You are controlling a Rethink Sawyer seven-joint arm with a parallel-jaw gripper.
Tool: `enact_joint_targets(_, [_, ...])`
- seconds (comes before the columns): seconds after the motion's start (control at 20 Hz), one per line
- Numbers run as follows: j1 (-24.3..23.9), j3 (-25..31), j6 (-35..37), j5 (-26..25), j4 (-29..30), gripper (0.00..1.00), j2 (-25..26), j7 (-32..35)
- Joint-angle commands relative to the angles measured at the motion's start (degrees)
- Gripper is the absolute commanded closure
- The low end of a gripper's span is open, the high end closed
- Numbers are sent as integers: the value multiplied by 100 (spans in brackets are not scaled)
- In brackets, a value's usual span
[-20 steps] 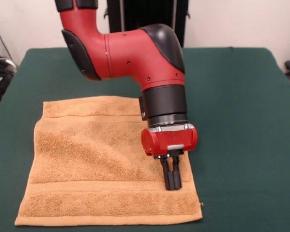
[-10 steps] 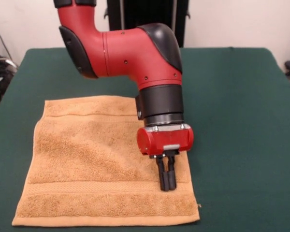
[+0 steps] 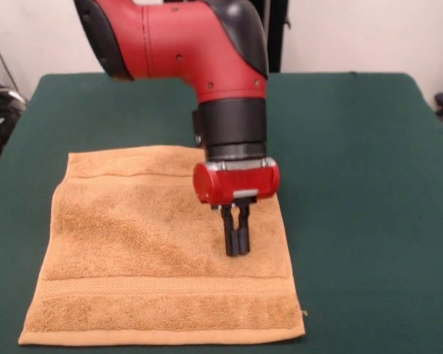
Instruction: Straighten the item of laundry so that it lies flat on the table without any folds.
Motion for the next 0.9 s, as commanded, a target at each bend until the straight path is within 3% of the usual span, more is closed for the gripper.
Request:
enact_joint_targets(0.05, [168, 35, 1041, 358, 1027, 100, -859, 1088])
enact_joint_targets(0.25, [127, 159, 1377, 455, 1135, 100, -1053, 1049])
enact_joint_targets(0.55, [-40, 181, 1701, 495, 963, 100, -546, 858])
enact_joint_targets(0.9, [-399, 430, 2670, 926, 928, 100, -282, 680])
